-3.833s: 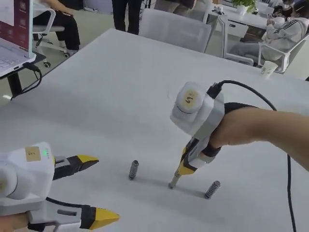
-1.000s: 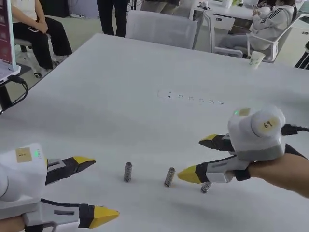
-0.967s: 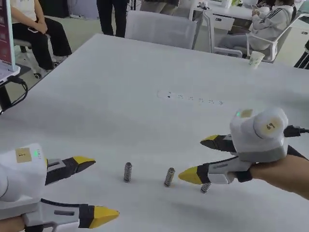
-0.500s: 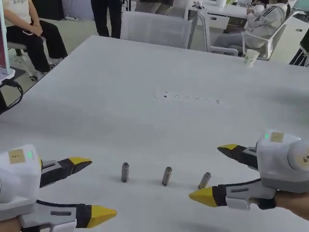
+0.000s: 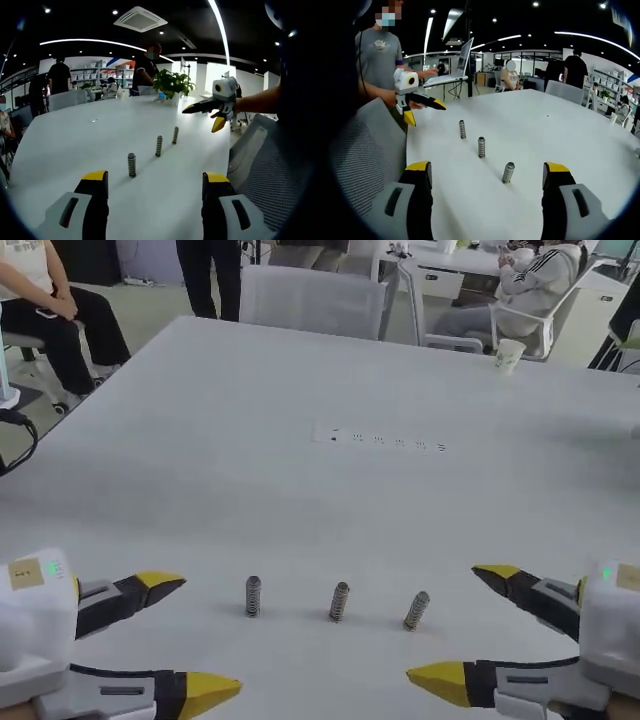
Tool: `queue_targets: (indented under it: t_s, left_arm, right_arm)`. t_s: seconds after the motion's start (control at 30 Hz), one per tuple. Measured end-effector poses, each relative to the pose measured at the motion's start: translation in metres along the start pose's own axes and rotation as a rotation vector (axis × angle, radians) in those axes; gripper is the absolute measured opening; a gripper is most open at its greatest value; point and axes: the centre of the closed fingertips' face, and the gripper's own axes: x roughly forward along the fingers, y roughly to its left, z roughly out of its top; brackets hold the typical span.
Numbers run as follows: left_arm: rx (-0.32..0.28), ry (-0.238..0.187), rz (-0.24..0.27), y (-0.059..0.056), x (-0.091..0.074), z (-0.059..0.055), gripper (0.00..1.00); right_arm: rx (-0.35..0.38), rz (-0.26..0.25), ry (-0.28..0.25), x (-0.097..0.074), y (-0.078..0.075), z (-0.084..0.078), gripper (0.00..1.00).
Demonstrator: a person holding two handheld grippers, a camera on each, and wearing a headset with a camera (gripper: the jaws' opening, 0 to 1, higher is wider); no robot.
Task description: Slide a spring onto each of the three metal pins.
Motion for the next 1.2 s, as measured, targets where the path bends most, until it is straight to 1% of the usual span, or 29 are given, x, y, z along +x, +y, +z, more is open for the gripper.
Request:
queue_targets:
  t_s: [0.07, 0.13, 0.23, 0.33, 0.4, 0.47, 0.67, 0.73, 0.9, 1.1, 1.2]
  left_arm:
    - [-0.008, -0.004, 0.003, 0.000, -0.001, -0.001, 0.74]
    - [-0.011, -0.004, 0.005, 0.000, -0.001, -0.002, 0.74]
    - [-0.012, -0.003, 0.006, -0.001, -0.002, -0.003, 0.74]
    - [-0.017, -0.004, 0.008, -0.001, -0.002, -0.002, 0.74]
    - [-0.017, -0.003, 0.008, -0.001, -0.001, -0.003, 0.74]
    - [-0.018, -0.003, 0.010, -0.001, -0.002, -0.003, 0.74]
    - [-0.020, -0.003, 0.015, -0.001, -0.003, -0.004, 0.74]
    - [-0.022, -0.001, 0.014, -0.001, -0.003, -0.005, 0.74]
    - [-0.022, 0.000, 0.014, -0.002, -0.004, -0.004, 0.74]
    - [-0.022, 0.001, 0.013, -0.003, -0.004, -0.004, 0.73]
    - [-0.021, 0.001, 0.014, -0.003, -0.004, -0.005, 0.73]
  right_arm:
    - [-0.010, -0.011, 0.003, -0.002, 0.000, -0.007, 0.93]
    - [-0.001, -0.020, 0.002, -0.005, 0.000, -0.012, 0.92]
    - [0.025, -0.043, -0.009, -0.008, -0.001, -0.017, 0.93]
    - [0.026, -0.047, -0.012, -0.007, 0.003, -0.021, 0.93]
    - [0.026, -0.054, -0.011, -0.007, 0.002, -0.023, 0.93]
    - [0.043, -0.059, -0.017, -0.007, 0.001, -0.023, 0.93]
    - [0.049, -0.073, -0.027, -0.007, -0.001, -0.022, 0.92]
    - [0.061, -0.073, -0.028, -0.007, -0.001, -0.022, 0.91]
    - [0.052, -0.069, -0.028, -0.007, 0.002, -0.019, 0.91]
    - [0.049, -0.081, -0.032, -0.009, -0.001, -0.017, 0.91]
    - [0.043, -0.082, -0.025, -0.010, -0.001, -0.018, 0.90]
